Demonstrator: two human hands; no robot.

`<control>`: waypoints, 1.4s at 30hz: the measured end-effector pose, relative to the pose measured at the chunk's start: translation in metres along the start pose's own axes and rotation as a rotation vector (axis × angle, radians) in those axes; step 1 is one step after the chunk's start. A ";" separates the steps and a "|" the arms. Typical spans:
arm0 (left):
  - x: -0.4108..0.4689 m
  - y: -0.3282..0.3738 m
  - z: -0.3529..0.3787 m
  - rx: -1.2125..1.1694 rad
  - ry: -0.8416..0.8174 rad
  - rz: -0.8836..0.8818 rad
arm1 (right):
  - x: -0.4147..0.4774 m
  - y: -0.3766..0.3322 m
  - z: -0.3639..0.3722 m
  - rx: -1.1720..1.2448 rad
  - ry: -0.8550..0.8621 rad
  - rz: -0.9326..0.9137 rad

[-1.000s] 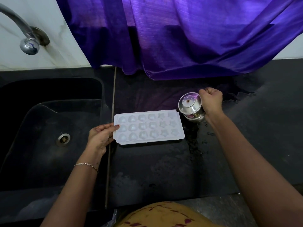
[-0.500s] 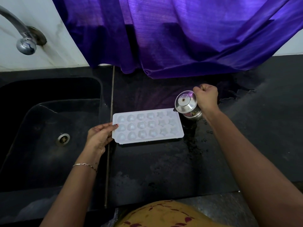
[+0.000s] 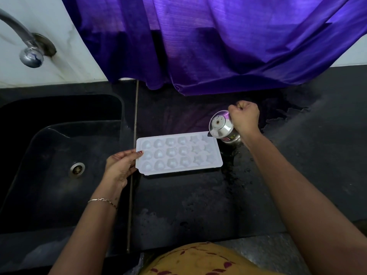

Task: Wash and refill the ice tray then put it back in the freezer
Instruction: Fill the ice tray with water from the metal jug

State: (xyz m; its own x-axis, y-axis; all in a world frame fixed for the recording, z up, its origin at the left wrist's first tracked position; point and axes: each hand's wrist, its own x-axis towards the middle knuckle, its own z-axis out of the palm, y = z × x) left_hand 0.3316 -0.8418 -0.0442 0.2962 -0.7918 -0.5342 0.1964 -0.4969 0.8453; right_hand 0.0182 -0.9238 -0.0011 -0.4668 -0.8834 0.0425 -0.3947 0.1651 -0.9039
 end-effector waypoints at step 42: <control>0.004 -0.005 -0.002 -0.037 0.004 0.001 | -0.014 -0.028 0.009 0.110 -0.019 -0.044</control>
State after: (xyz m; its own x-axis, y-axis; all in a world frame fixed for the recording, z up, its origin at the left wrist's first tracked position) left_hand 0.3337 -0.8412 -0.0507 0.3004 -0.7905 -0.5337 0.2310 -0.4827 0.8448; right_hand 0.0429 -0.9200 0.0201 -0.4357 -0.8969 0.0765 -0.3253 0.0776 -0.9424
